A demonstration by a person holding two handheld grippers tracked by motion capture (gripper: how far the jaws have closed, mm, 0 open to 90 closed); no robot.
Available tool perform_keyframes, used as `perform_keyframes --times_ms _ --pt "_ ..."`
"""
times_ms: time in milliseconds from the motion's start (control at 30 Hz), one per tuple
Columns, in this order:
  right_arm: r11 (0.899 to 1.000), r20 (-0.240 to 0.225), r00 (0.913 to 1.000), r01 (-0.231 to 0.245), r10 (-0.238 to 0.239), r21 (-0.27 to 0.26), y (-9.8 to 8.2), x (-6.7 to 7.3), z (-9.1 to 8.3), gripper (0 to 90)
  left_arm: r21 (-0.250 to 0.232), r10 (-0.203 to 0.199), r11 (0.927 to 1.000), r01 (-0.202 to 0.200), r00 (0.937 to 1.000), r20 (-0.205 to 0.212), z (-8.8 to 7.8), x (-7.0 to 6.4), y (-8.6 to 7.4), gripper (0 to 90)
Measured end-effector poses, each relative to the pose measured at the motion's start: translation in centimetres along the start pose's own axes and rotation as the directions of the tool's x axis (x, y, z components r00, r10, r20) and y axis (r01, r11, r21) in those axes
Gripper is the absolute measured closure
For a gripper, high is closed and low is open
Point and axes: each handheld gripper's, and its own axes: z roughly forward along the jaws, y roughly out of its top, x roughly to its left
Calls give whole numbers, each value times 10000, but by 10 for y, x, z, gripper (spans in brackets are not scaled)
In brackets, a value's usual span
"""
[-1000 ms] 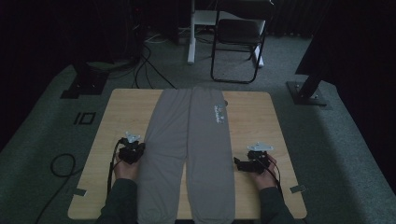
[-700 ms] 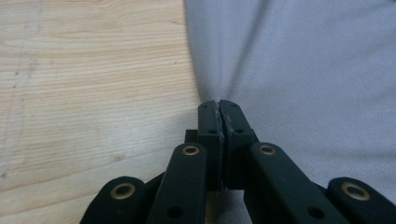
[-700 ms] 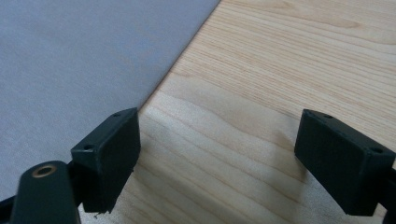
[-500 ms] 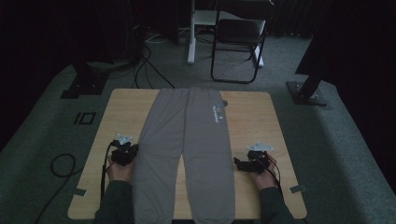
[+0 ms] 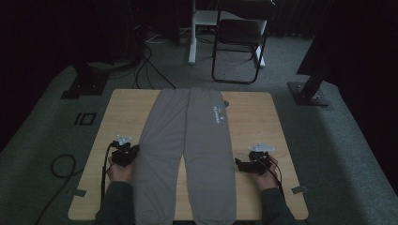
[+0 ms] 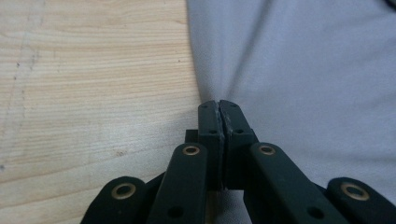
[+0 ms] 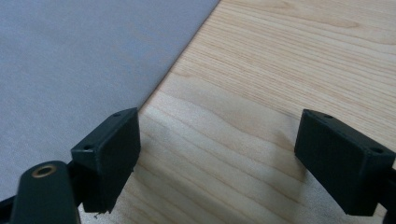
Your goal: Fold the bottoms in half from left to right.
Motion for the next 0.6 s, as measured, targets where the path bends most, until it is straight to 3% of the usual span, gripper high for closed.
perform_keyframes --times_ms 167,367,533,600 --pt "10000 -5 10000 3 -3 2 0 0 0 145 28 -22 10000 21 9998 197 0 -4 3 891" --pt "10000 -3 10000 0 0 0 0 0 0 145 -587 151 9982 -106 9968 781 -14 -17 17 892" --pt "10000 -2 10000 -3 3 0 0 0 0 145 -1030 668 9933 -531 9887 1345 -22 -39 37 892" --pt "10000 -3 10000 -1 1 0 0 0 0 145 -1201 980 9896 -787 9815 1644 -25 -52 47 892"
